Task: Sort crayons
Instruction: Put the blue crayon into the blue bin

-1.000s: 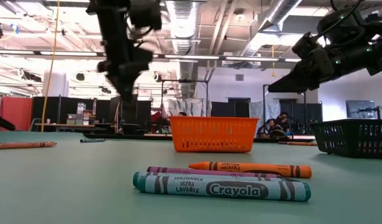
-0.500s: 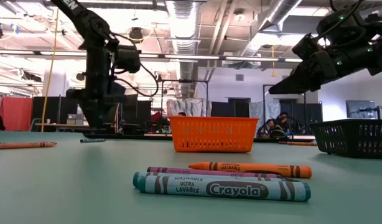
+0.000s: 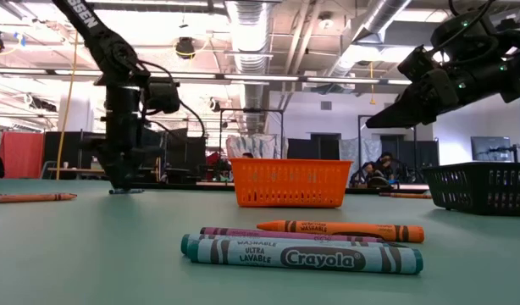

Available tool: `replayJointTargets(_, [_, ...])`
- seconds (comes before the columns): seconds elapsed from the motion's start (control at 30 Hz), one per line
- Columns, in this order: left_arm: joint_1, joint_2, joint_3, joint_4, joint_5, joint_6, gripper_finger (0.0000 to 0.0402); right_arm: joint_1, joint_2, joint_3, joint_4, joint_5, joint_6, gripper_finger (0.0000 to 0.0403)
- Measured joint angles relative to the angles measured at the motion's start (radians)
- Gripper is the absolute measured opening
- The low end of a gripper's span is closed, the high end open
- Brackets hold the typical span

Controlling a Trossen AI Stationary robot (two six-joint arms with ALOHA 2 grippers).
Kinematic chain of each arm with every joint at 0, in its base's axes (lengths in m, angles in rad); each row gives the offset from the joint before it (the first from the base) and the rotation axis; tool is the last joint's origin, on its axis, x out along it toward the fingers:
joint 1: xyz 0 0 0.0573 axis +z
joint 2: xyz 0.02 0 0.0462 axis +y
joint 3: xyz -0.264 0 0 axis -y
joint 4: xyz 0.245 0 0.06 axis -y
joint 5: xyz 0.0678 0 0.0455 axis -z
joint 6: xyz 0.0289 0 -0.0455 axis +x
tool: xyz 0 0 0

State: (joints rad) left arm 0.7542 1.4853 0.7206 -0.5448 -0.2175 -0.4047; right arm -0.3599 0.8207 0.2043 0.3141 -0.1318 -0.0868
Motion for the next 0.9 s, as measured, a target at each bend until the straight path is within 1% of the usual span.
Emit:
replayJointTargets(0.13, [0.019, -0.005, -0.045, 0.068, 0.038, 0.005, 0.0113, 0.0, 0.0, 0.0, 0.0, 0.0, 0.0, 0.0071])
replayJointTargets(0.23, [0.023, -0.005, -0.05, 0.068, 0.048, 0.008, 0.0106, 0.0, 0.0, 0.0, 0.0, 0.0, 0.0, 0.0071])
replayJointTargets(0.3, [0.023, -0.005, -0.051, 0.068, 0.049, 0.021, 0.0091, 0.0, 0.0, 0.0, 0.0, 0.0, 0.0, 0.0071])
replayJointTargets(0.5, [0.022, -0.003, -0.051, 0.068, 0.057, 0.027, 0.0016, 0.0, 0.0, 0.0, 0.0, 0.0, 0.0, 0.0071])
replayJointTargets(0.53, [0.022, -0.003, -0.052, 0.069, 0.057, 0.027, 0.0011, 0.0, 0.0, 0.0, 0.0, 0.0, 0.0, 0.0071])
replayJointTargets(0.73, [0.006, 0.003, -0.008, 0.056, 0.053, 0.028, 0.0015, 0.0, 0.0, 0.0, 0.001, 0.0, 0.0, 0.0071])
replayJointTargets(0.83, [-0.023, 0.003, 0.052, 0.088, 0.055, 0.03, 0.0015, 0.0, 0.0, 0.0, 0.001, 0.0, 0.0, 0.0071])
replayJointTargets(0.9, [-0.047, 0.001, 0.084, 0.105, 0.081, 0.05, 0.0015, 0.0, 0.0, 0.0, 0.001, 0.0, 0.0, 0.0071])
